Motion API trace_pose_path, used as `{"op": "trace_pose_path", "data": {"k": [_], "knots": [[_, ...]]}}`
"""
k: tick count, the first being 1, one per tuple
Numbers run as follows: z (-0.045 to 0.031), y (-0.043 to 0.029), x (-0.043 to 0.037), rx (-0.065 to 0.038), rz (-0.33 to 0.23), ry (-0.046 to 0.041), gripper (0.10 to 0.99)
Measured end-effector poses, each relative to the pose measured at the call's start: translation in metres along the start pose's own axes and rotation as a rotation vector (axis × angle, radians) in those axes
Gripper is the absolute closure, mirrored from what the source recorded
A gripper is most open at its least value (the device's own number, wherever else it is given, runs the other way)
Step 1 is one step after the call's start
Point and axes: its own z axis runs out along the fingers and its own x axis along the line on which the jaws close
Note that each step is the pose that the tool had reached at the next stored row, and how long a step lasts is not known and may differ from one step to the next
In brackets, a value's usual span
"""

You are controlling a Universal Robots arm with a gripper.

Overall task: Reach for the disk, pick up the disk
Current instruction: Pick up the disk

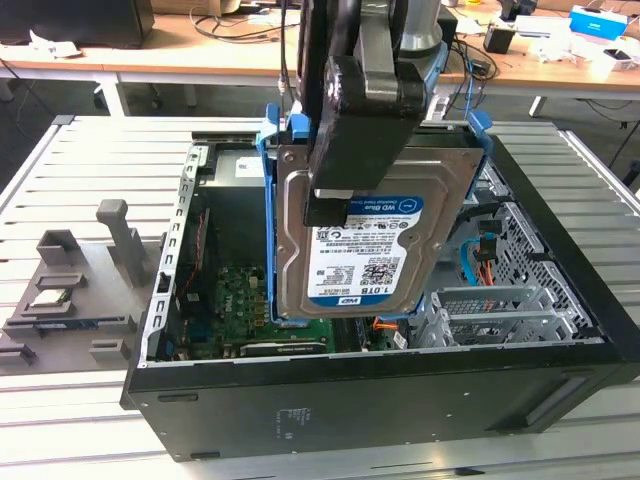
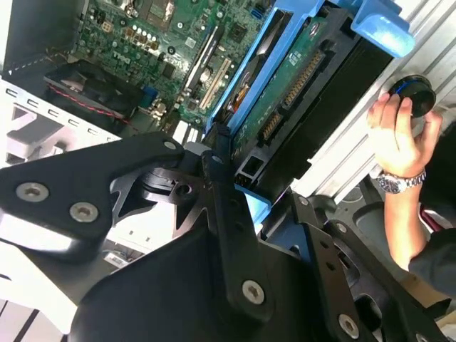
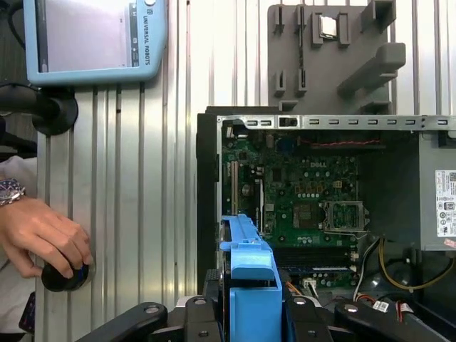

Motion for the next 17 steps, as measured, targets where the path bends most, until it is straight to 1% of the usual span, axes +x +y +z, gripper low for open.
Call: {"op": "trace_pose_path", "data": {"k": [1,2,4,5,6,7,10,11,12,13,15,16,17], "knots": [[0.0,-0.0041,-0.0011,0.0,0.0,-0.0001,0.722],[-0.0002,-0.0122,-0.0032,0.0,0.0,0.0002,0.722],[-0.0001,-0.0233,-0.006,0.0,0.0,0.0,0.722],[0.0002,-0.0321,-0.0083,0.0,0.0,0.0001,0.722],[0.0007,-0.0426,-0.0106,-0.001,0.0,0.0,0.722],[0.0009,-0.0491,-0.0119,-0.001,0.0,0.0001,0.722],[0.0015,-0.0637,-0.0148,-0.001,0.0,0.0002,0.722],[0.0017,-0.0702,-0.016,-0.001,0.0,0.0004,0.722],[0.0019,-0.0745,-0.0167,-0.001,0.0,0.0003,0.722],[0.0021,-0.0822,-0.0181,-0.001,0.0,0.0006,0.722],[0.0026,-0.0907,-0.0195,-0.001,0.0,0.0008,0.722],[0.0032,-0.0983,-0.0205,-0.001,0.0,0.0009,0.722],[0.0037,-0.1022,-0.021,-0.001,0.0,0.0009,0.722]]}}
